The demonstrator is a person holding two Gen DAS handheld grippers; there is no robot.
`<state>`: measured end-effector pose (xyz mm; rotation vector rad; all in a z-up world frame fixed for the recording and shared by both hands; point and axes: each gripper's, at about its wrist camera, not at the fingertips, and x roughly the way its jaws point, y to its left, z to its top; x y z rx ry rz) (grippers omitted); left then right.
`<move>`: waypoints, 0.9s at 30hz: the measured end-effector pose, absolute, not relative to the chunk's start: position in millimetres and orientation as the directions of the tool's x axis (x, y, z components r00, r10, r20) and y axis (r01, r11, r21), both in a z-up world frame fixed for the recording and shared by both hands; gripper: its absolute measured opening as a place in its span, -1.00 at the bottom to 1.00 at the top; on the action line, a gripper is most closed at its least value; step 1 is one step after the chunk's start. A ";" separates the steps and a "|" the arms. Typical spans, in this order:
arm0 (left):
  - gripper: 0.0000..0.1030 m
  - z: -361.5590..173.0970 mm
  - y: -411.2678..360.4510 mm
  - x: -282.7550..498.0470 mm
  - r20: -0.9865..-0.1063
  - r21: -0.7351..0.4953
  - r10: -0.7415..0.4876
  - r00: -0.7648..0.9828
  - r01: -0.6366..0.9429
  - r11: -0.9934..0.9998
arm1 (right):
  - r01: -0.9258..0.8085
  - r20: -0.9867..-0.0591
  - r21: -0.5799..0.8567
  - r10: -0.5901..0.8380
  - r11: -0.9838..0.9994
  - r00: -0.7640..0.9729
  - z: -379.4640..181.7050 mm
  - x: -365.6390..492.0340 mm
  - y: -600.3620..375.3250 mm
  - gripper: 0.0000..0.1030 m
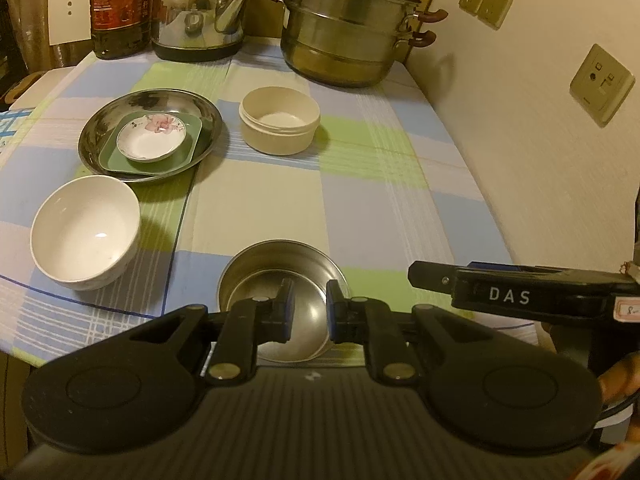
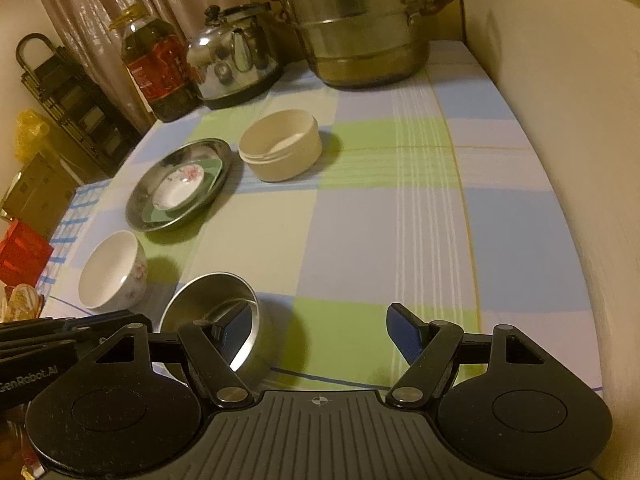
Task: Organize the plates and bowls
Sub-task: 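Withdraw the open left gripper from the stacked plates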
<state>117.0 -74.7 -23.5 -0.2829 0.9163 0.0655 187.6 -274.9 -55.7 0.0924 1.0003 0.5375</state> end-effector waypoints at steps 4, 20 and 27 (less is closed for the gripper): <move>-0.73 -28.2 -73.1 128.2 -0.794 -0.216 -0.078 0.603 -0.160 0.963 | -0.382 -0.783 0.312 0.463 0.870 0.415 -61.0 194.7 -271.2 0.45; -0.63 -37.5 -34.8 208.2 -0.798 -0.195 -0.061 0.599 -0.161 0.967 | -0.354 -0.805 0.277 0.417 0.893 0.422 -73.3 254.0 -253.1 0.45; -0.61 -44.6 -16.5 247.7 -0.803 -0.190 -0.056 0.593 -0.167 0.968 | -0.342 -0.806 0.286 0.418 0.895 0.419 -83.3 289.2 -239.6 0.45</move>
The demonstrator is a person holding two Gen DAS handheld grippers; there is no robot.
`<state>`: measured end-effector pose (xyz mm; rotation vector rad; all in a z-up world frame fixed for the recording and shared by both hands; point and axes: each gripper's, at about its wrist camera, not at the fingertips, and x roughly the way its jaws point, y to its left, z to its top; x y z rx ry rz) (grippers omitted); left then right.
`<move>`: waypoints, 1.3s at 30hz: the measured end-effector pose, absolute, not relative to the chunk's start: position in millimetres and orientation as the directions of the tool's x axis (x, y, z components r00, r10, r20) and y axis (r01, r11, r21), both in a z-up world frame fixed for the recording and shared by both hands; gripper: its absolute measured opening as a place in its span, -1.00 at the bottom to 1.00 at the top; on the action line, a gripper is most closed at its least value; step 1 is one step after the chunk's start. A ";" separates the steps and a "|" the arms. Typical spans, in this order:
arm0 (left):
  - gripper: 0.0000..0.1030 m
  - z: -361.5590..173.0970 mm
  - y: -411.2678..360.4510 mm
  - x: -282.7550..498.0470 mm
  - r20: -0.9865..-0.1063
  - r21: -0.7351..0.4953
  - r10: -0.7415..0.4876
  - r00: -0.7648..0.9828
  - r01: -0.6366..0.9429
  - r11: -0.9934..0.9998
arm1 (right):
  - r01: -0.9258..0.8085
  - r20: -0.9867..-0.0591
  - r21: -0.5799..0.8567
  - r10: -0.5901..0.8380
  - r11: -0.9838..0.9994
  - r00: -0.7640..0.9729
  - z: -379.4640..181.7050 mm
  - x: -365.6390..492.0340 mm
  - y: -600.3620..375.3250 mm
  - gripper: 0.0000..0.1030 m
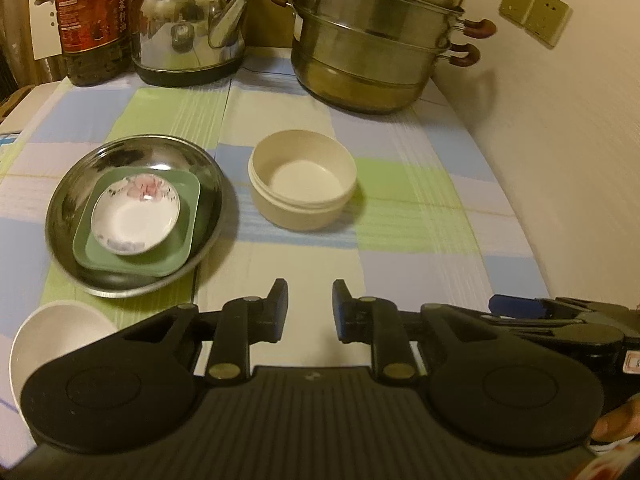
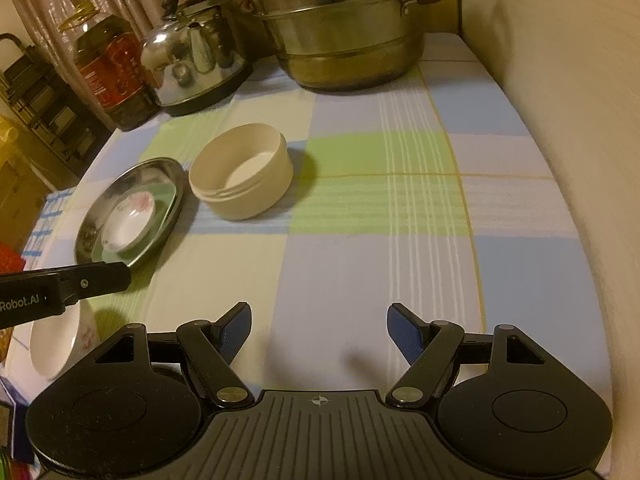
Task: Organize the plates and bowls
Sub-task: 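Withdraw the open left gripper from the stacked plates, then move the left gripper to the cream bowl stack and close on its rim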
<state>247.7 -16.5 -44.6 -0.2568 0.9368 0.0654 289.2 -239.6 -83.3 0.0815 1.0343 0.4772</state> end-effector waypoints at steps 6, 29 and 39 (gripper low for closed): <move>-0.60 -52.2 -2.7 280.3 -0.802 -0.186 -0.047 0.595 -0.174 0.967 | -0.335 -0.791 0.303 0.431 0.892 0.434 -86.6 319.3 -227.6 0.45; -0.60 -98.6 32.3 375.5 -0.835 -0.179 0.000 0.551 -0.270 0.946 | -0.369 -0.759 0.284 0.442 0.885 0.478 -115.5 411.6 -153.4 0.04; -0.60 -113.1 37.9 390.2 -0.850 -0.167 0.007 0.526 -0.283 0.944 | -0.358 -0.773 0.289 0.437 0.888 0.460 -129.7 425.3 -142.2 -0.28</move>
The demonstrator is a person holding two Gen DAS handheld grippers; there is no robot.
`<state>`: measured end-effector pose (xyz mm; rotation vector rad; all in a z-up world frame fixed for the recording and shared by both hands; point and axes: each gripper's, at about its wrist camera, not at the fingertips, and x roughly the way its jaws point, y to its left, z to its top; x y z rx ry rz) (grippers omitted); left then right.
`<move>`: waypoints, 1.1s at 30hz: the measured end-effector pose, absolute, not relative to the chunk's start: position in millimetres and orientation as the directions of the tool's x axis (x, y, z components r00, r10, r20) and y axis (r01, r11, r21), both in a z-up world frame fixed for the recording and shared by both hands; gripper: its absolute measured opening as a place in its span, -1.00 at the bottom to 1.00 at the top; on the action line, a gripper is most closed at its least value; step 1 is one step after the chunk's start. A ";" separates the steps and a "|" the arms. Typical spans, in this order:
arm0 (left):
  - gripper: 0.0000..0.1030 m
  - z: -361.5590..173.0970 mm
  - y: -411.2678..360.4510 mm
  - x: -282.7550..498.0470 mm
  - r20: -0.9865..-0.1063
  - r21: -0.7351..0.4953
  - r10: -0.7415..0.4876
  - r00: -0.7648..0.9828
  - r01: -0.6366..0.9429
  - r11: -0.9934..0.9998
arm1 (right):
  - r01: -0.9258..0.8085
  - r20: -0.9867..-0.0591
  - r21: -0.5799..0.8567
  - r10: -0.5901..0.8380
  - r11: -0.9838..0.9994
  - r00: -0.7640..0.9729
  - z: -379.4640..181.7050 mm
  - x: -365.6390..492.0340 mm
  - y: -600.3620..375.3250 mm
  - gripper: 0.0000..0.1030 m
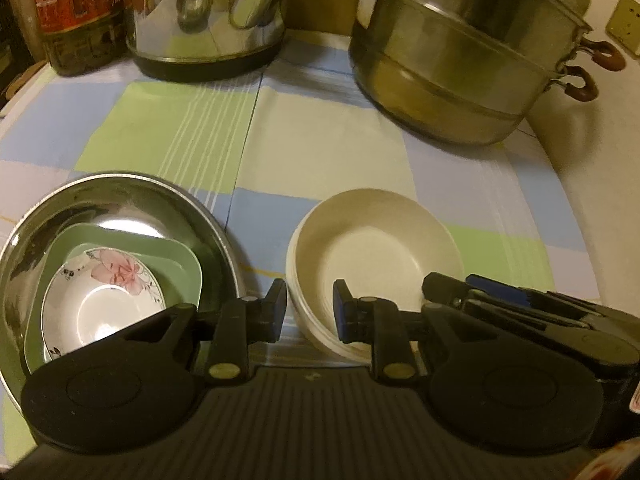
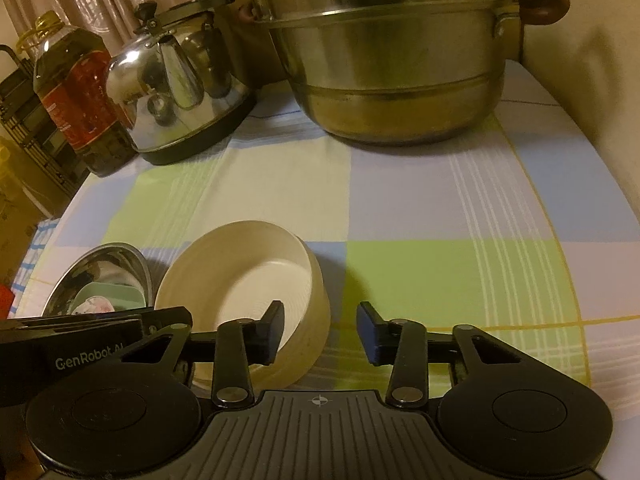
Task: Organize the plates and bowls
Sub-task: 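Move the left gripper to the cream bowl stack and close on its rim, then lift the cream bowls with the left gripper and carry toward the white bowl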
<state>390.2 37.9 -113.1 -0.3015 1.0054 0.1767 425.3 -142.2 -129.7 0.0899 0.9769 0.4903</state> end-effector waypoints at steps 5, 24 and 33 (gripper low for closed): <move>-0.62 -118.7 39.9 393.6 -0.856 -0.152 0.016 0.517 -0.280 0.948 | -0.361 -0.773 0.292 0.441 0.886 0.456 -132.8 427.0 -137.7 -0.47; -0.73 -104.5 27.7 370.1 -0.832 -0.162 0.002 0.555 -0.246 0.956 | -0.358 -0.767 0.293 0.441 0.887 0.466 -119.3 404.8 -147.5 -0.65; -0.73 -84.1 7.7 337.6 -0.809 -0.176 -0.013 0.588 -0.220 0.960 | -0.351 -0.753 0.299 0.446 0.887 0.484 -97.7 370.7 -171.6 -0.65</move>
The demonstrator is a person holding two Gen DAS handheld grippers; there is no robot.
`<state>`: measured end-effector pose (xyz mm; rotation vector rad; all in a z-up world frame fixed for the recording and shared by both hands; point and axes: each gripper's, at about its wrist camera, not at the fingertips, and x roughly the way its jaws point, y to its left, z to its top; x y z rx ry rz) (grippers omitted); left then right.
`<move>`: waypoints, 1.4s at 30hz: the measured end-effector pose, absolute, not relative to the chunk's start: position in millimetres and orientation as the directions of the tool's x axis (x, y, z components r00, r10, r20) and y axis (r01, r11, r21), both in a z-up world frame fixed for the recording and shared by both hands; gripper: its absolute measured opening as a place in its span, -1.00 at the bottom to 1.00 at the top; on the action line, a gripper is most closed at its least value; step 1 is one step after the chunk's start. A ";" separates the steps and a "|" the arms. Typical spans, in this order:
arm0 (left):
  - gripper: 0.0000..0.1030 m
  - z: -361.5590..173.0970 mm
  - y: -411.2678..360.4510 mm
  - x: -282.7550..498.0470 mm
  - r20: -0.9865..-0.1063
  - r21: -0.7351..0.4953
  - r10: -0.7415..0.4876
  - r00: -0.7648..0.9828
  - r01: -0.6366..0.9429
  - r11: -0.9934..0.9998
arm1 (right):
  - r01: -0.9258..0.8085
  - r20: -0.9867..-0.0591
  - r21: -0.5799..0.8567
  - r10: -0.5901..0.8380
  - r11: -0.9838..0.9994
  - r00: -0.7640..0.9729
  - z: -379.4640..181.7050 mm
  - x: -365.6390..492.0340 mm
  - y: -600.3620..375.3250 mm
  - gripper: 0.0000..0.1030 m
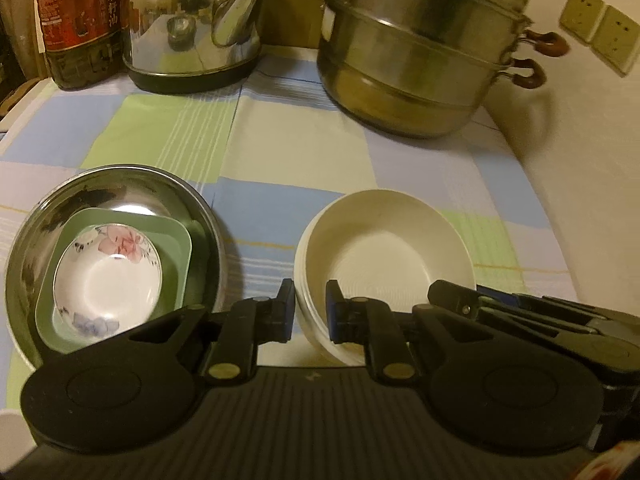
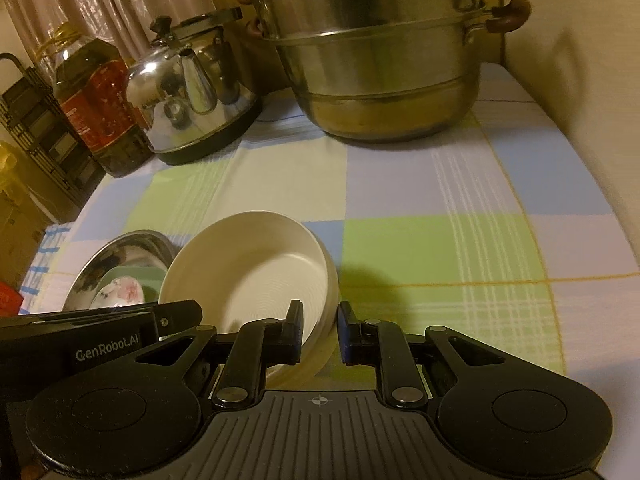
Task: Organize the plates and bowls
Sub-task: 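Lift the cream bowls with the left gripper and carry toward the white bowl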
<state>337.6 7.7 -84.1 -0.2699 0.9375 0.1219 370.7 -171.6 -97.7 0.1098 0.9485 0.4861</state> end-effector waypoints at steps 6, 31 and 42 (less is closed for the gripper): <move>-0.73 -67.6 -11.6 308.2 -0.790 -0.188 -0.026 0.613 -0.200 0.962 | -0.340 -0.749 0.306 0.445 0.889 0.491 -82.6 341.9 -192.3 -0.65; -0.73 -29.6 -38.9 132.7 -0.764 -0.194 0.055 0.643 -0.310 0.931 | -0.467 -0.747 0.334 0.532 0.819 0.399 -43.2 191.4 -220.5 -0.65; -0.73 -25.8 -20.0 68.8 -0.774 -0.191 0.106 0.624 -0.391 0.900 | -0.556 -0.753 0.346 0.577 0.755 0.315 -43.7 146.3 -194.2 -0.65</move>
